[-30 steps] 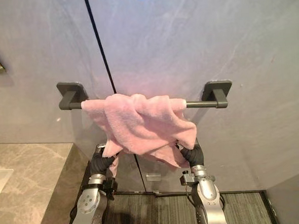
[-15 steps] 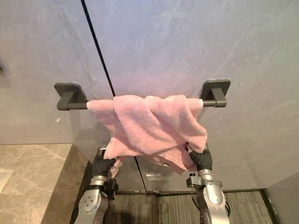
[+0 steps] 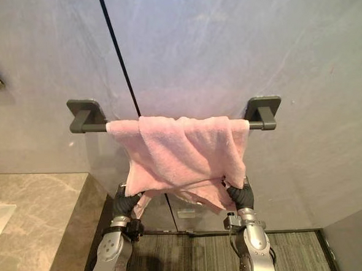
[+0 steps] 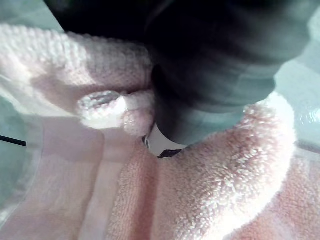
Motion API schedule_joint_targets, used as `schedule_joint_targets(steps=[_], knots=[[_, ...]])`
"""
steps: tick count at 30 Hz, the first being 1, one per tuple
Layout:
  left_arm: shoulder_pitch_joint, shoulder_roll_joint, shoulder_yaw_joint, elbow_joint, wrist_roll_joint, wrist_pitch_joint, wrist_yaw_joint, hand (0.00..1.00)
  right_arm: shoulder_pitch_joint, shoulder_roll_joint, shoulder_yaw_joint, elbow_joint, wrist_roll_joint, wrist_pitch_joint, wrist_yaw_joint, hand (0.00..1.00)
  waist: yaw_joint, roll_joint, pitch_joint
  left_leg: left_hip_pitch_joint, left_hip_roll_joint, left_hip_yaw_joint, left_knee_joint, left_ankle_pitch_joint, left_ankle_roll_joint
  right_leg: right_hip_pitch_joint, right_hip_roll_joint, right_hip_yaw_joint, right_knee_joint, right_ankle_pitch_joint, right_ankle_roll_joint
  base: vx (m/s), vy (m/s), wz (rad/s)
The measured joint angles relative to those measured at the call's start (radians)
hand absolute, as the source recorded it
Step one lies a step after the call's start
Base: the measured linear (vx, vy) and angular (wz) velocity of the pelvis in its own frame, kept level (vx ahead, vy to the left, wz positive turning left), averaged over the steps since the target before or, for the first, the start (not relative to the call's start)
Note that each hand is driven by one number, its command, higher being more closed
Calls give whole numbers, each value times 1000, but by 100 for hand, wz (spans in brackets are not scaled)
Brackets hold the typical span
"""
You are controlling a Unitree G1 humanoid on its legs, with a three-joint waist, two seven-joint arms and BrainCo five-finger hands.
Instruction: Organize washtable
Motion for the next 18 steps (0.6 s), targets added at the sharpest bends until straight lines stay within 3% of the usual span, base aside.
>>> schedule_joint_targets(steps=[18], knots=[[-12,12,5,176,1,-6,0,100,-61,3,7,151,-89,-41,-1,100,0,-11,1,-1,0,-20,-7,8,-4,5,2,-19,-3,-1,1,-3,-2,2]])
